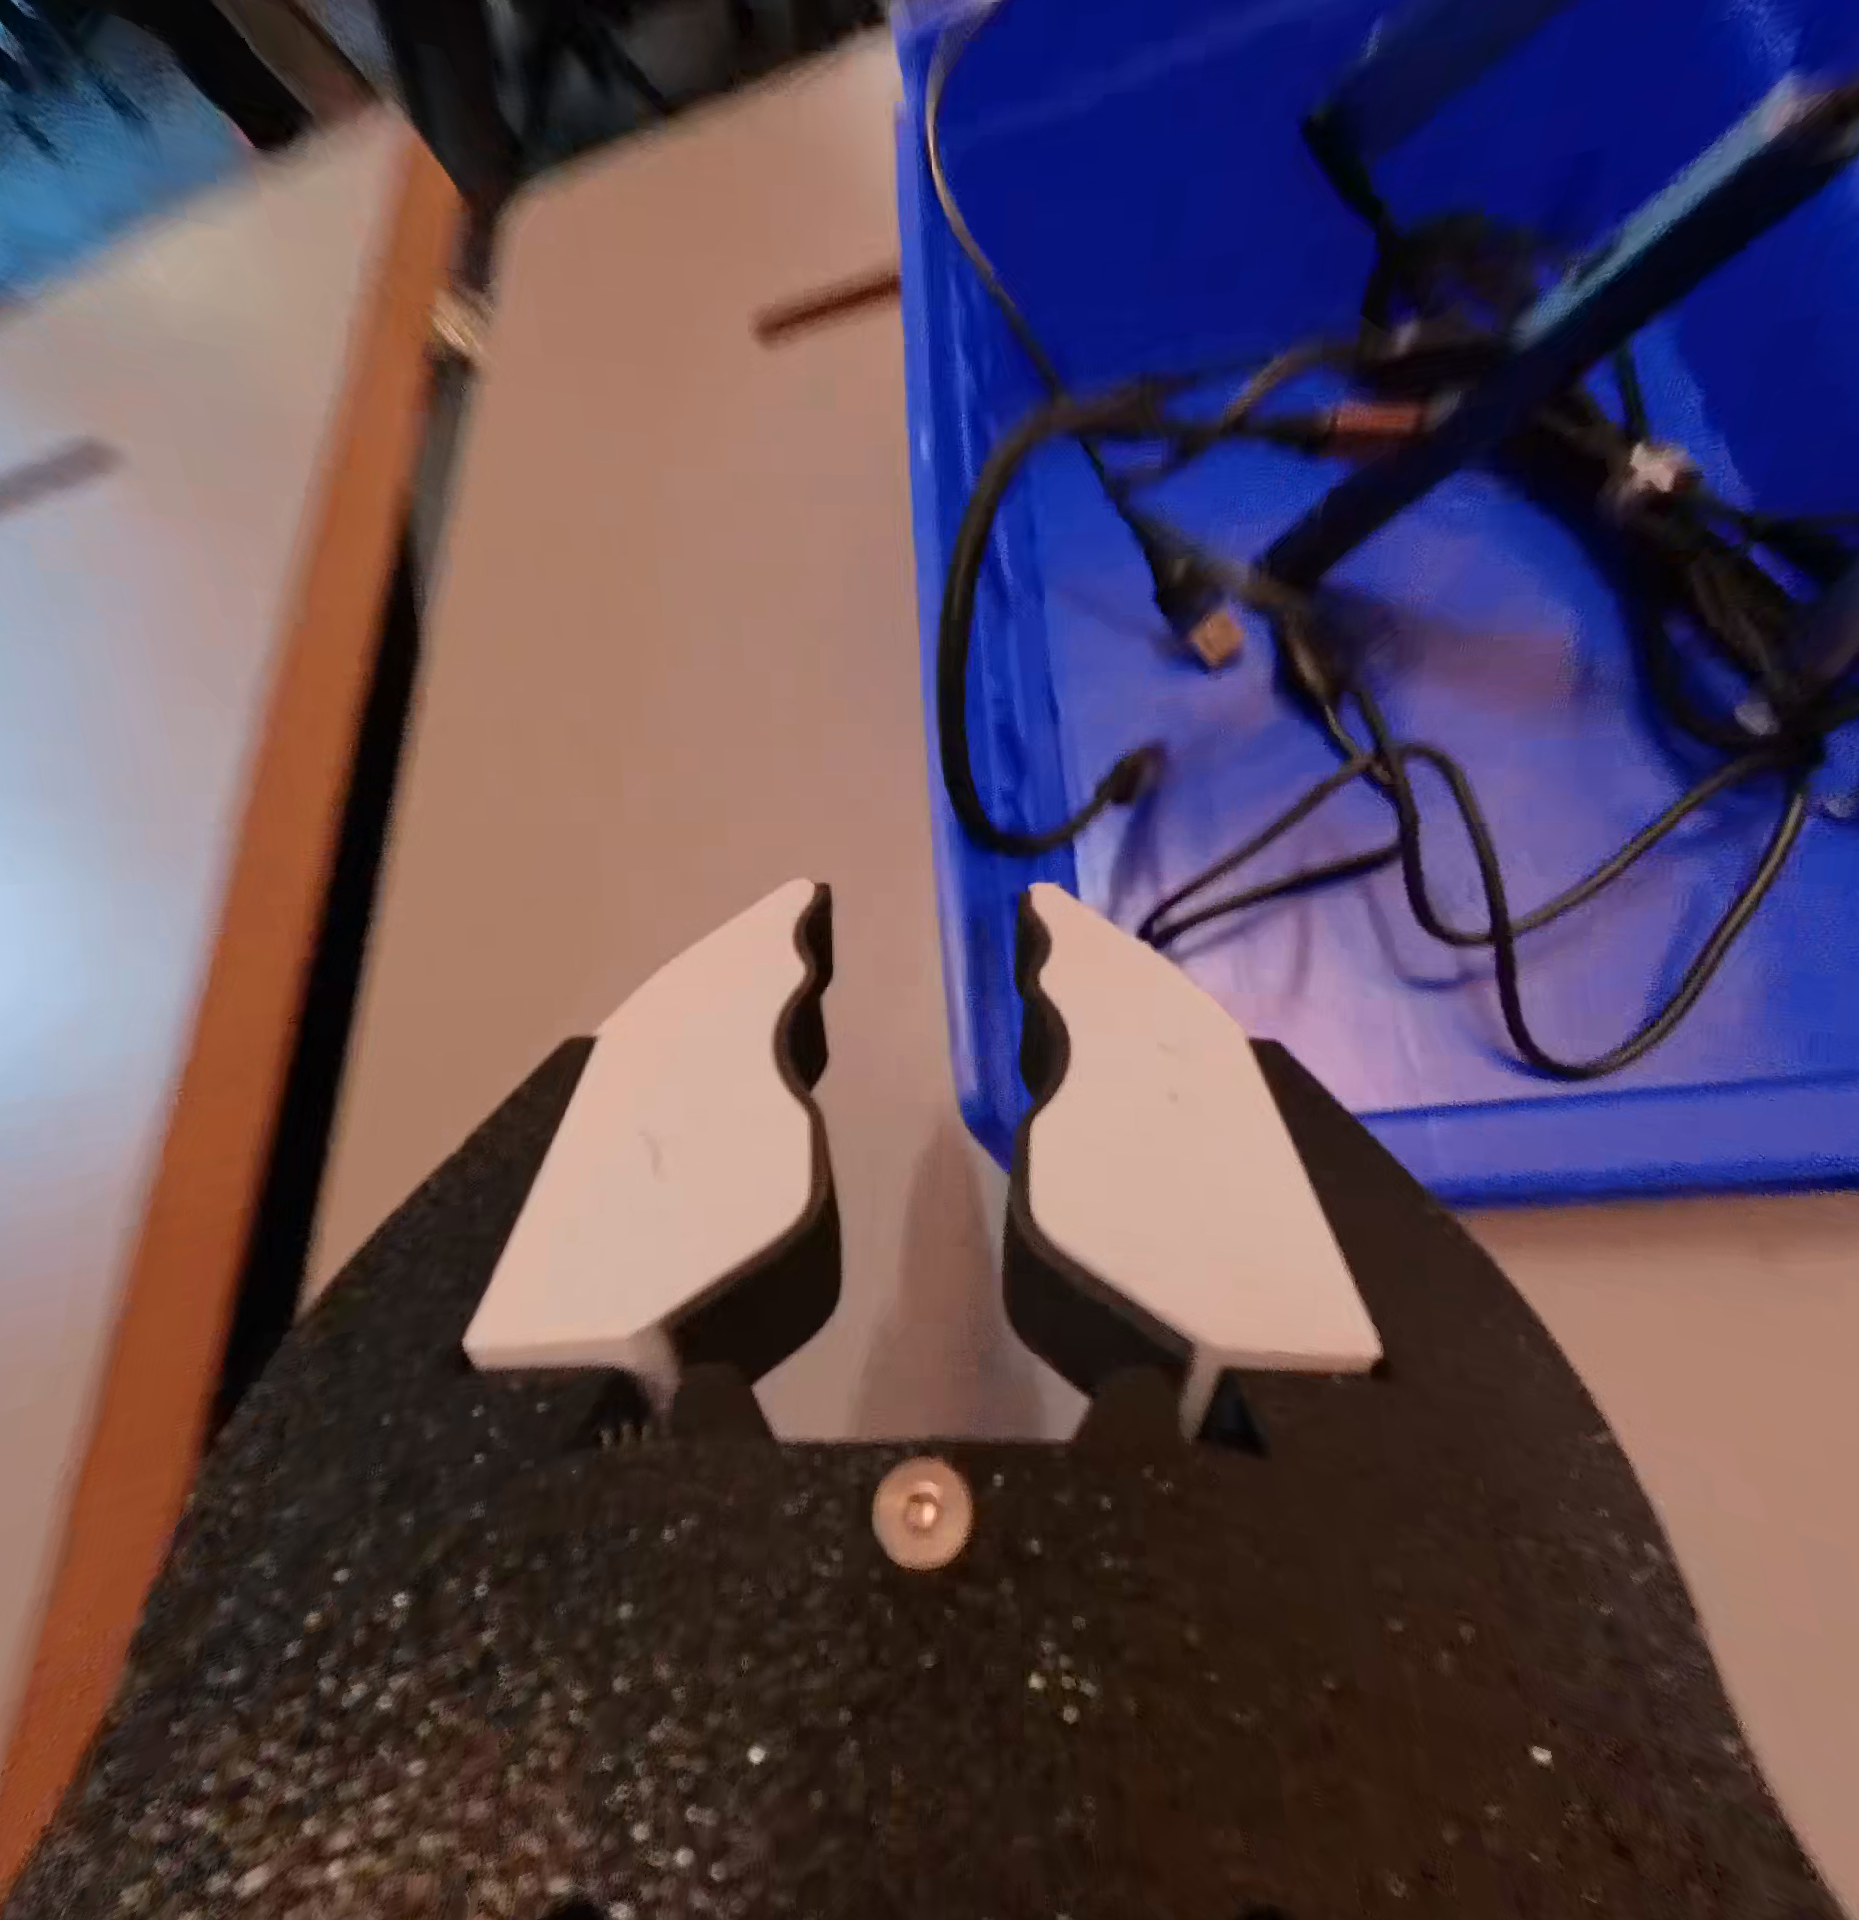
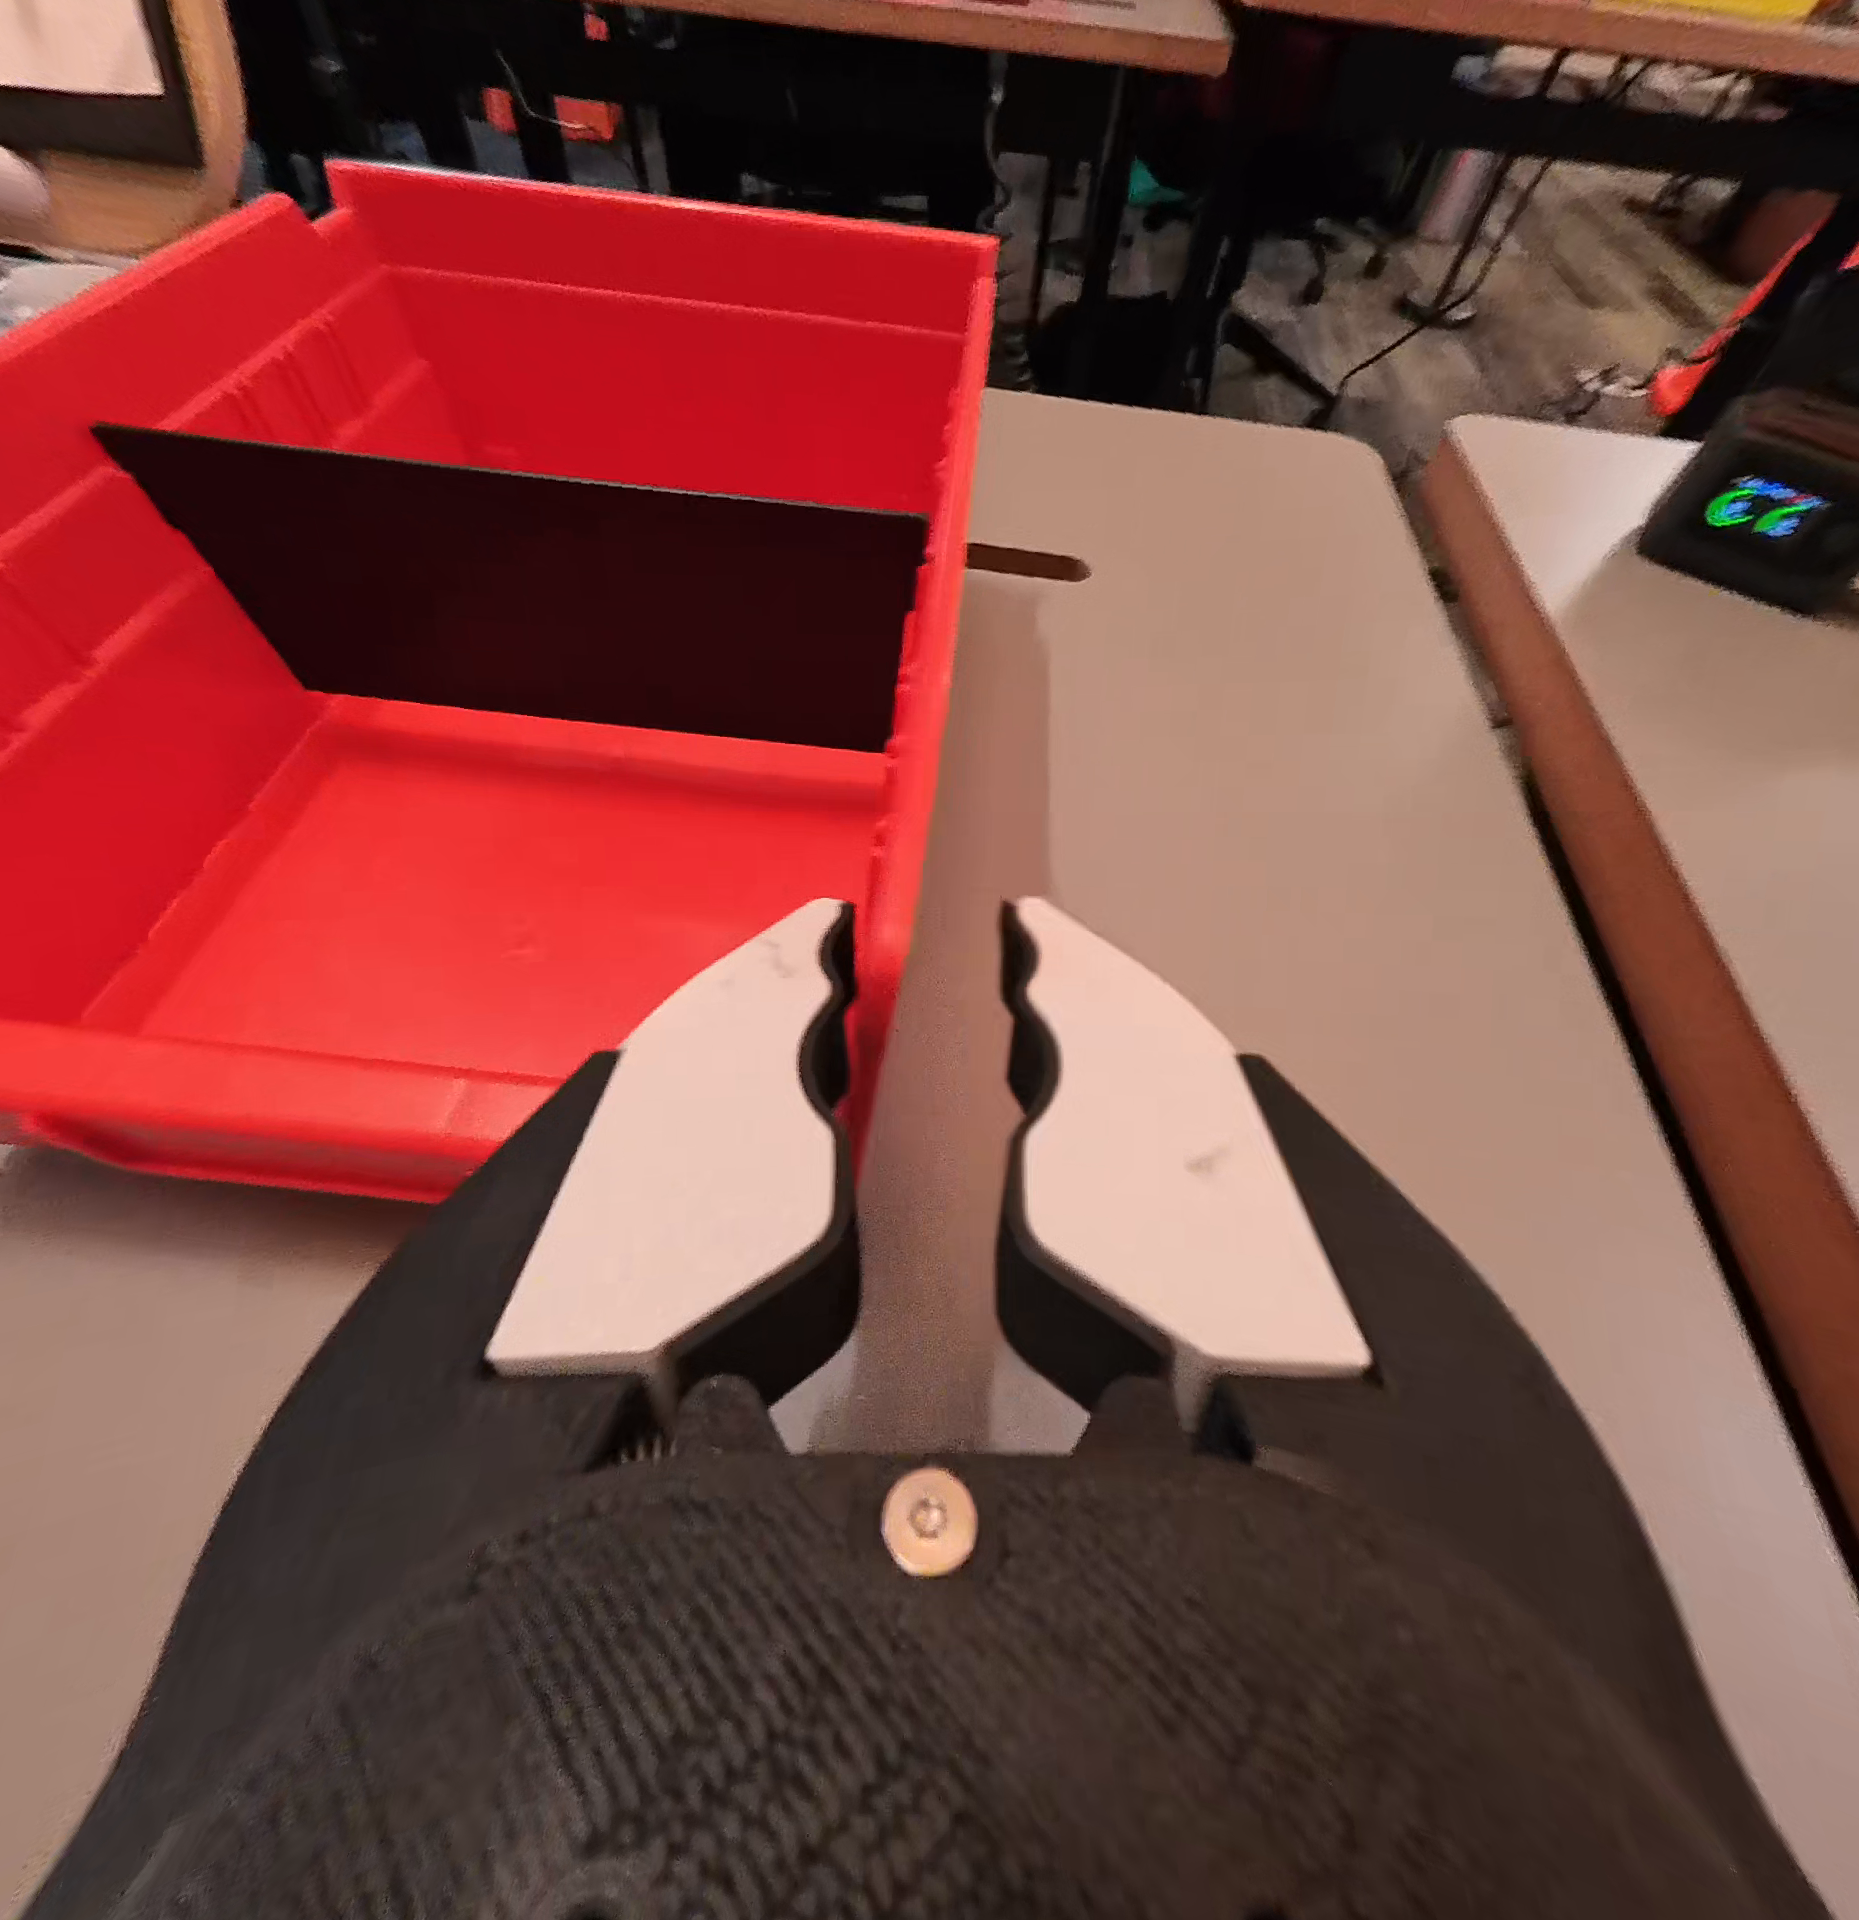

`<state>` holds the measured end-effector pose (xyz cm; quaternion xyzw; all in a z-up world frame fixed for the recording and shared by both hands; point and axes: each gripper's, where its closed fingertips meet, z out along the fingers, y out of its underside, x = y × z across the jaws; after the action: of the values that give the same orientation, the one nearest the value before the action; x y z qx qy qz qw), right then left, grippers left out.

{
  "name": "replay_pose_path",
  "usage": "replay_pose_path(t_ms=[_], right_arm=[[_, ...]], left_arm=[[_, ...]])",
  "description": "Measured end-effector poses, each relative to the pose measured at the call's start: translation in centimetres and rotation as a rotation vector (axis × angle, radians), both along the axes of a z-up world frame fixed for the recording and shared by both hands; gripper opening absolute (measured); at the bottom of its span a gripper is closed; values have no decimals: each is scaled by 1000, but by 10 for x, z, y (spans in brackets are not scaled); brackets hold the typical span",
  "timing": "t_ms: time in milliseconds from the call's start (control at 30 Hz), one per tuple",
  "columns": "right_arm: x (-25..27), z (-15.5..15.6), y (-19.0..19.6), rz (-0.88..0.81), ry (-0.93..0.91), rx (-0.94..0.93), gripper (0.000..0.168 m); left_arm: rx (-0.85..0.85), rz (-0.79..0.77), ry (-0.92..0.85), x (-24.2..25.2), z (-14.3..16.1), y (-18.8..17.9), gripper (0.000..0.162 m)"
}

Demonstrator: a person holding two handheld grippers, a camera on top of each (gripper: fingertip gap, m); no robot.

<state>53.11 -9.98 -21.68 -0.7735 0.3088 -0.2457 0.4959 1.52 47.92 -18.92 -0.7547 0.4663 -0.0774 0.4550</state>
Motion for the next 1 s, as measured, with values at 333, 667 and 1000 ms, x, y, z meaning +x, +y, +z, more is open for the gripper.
replay_pose_path(t_ms=[333, 667, 1000], right_arm=[[-3, 45, 7, -18, -139, 281, 67], [-16, 38, 35, 64, -146, 185, 65], [-22, 38, 45, 85, -182, 131, 67]], left_arm=[[-45, -264, -37, 138, 67, -58, 49], [-783, 112, 66, 207, 21, -34, 79], [-841, 118, 24, 230, 10, -31, 22]])
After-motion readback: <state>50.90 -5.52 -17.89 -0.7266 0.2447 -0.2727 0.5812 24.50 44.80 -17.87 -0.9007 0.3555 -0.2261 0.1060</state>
